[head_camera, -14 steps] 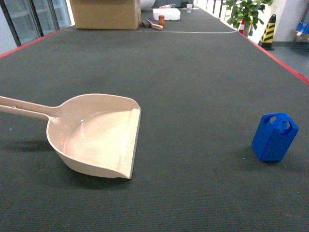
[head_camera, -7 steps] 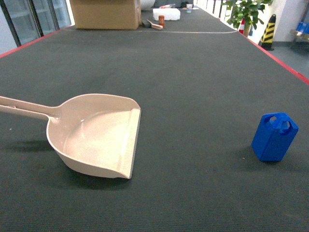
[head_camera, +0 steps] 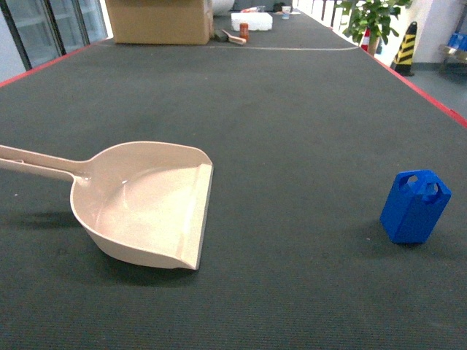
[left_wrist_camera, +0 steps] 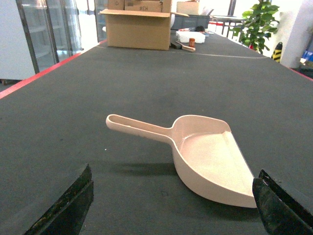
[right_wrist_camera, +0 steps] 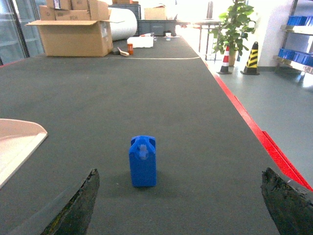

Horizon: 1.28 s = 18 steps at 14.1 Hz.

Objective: Place part in tray to right shelf

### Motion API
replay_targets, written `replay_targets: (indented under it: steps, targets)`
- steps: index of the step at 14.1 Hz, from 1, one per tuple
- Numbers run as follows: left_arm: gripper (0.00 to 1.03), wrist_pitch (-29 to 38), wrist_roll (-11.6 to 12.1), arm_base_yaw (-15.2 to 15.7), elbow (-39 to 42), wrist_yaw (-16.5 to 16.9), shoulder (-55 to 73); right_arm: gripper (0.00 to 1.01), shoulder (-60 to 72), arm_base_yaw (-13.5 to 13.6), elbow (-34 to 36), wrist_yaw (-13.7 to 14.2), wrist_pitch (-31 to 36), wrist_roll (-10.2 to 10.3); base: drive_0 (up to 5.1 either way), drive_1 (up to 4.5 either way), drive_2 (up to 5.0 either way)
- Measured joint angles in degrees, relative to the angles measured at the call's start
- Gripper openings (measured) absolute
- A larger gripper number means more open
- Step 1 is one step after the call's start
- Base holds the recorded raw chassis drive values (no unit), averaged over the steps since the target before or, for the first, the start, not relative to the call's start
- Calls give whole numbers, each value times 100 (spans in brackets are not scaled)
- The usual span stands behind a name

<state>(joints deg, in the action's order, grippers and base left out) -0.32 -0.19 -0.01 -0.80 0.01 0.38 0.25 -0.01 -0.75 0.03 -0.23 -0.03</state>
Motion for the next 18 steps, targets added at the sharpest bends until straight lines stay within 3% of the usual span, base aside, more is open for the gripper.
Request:
replay_targets:
  steps: [18]
  targets:
    - [98,2,0,0,0,0,0,98,0,0,0,0,2,0,0,0,0]
